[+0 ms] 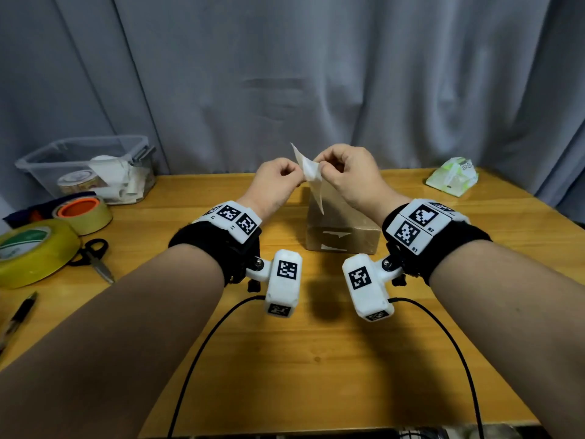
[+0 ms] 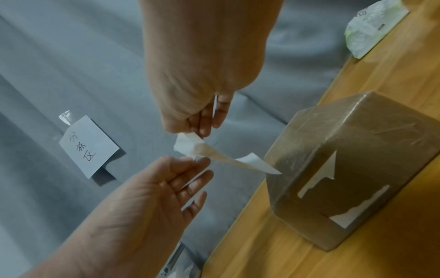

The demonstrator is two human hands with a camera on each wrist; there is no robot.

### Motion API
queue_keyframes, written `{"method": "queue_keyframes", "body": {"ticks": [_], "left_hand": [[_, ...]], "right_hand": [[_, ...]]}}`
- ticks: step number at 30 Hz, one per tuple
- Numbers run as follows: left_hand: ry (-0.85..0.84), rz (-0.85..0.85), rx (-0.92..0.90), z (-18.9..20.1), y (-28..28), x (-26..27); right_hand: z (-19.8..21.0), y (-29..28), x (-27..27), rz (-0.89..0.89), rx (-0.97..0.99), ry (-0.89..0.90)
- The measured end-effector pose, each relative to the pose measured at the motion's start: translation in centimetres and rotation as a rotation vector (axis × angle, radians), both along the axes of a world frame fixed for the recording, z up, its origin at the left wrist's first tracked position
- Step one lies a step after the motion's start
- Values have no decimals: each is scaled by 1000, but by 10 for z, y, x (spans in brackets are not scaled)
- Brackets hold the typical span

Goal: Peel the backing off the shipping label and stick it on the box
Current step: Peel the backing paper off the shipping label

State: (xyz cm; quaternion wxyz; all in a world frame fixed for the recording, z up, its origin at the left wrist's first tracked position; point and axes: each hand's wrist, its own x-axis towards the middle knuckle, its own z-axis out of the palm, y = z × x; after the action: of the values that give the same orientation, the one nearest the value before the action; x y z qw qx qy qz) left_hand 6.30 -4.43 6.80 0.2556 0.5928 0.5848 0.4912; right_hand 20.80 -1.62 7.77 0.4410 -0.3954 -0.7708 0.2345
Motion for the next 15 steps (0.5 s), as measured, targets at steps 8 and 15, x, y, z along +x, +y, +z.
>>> {"method": "queue_keyframes", "body": {"ticks": [8, 15], "left_hand": [[-158, -40, 51, 9, 1, 2], [-154, -117, 111, 5, 1, -1]], "right_hand": [[5, -2, -4, 32, 18, -7], [6, -1, 5, 38, -57, 63]]}}
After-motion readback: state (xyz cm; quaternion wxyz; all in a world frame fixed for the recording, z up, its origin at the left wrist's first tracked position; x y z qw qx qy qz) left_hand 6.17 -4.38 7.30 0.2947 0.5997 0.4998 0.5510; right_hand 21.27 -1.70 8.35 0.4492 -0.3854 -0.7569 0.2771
